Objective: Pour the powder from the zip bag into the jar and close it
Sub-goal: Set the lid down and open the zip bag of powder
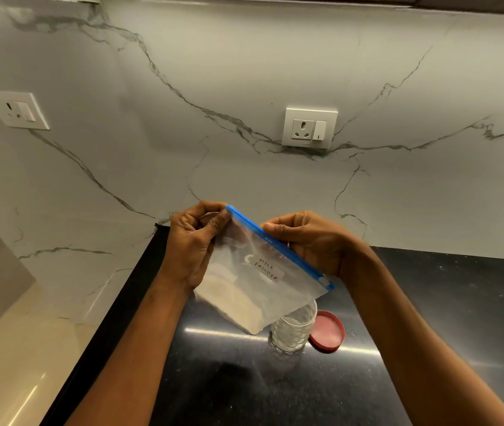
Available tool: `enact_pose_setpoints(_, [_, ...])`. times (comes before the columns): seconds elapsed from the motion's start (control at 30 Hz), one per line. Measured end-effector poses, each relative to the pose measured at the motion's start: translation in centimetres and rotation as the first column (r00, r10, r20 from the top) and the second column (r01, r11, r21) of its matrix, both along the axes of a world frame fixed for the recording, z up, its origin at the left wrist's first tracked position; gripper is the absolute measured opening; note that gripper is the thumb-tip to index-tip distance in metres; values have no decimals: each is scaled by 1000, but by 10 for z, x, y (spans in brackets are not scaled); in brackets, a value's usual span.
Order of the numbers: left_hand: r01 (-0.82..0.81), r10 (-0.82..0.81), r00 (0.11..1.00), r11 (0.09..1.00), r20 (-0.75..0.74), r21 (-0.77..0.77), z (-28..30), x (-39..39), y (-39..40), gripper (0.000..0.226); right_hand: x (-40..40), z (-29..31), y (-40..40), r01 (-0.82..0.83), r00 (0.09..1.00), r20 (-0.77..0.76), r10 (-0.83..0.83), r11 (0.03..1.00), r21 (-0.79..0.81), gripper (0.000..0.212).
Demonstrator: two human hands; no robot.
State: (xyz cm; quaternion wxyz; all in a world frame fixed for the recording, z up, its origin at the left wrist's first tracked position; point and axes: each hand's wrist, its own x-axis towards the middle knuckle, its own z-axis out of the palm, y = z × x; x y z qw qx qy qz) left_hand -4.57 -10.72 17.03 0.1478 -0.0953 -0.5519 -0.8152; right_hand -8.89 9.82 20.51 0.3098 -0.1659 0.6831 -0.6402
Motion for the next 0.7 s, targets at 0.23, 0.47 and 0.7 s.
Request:
enact_pose_setpoints(0.23, [-46, 49, 998, 996, 34, -82, -4, -2, 6, 10, 6, 0, 1, 103, 976, -206, -67, 980, 168, 9])
enact_pose_setpoints(0.47, [-48, 56, 997, 987, 49, -154, -1, -2, 12, 8, 12, 11, 5, 127, 939, -344, -26, 953, 274, 9])
enact_pose_setpoints(0.7, [59, -55, 998, 987, 27, -147, 6, -3, 16, 9, 15, 18, 14, 89, 977, -206, -57, 985, 151, 22])
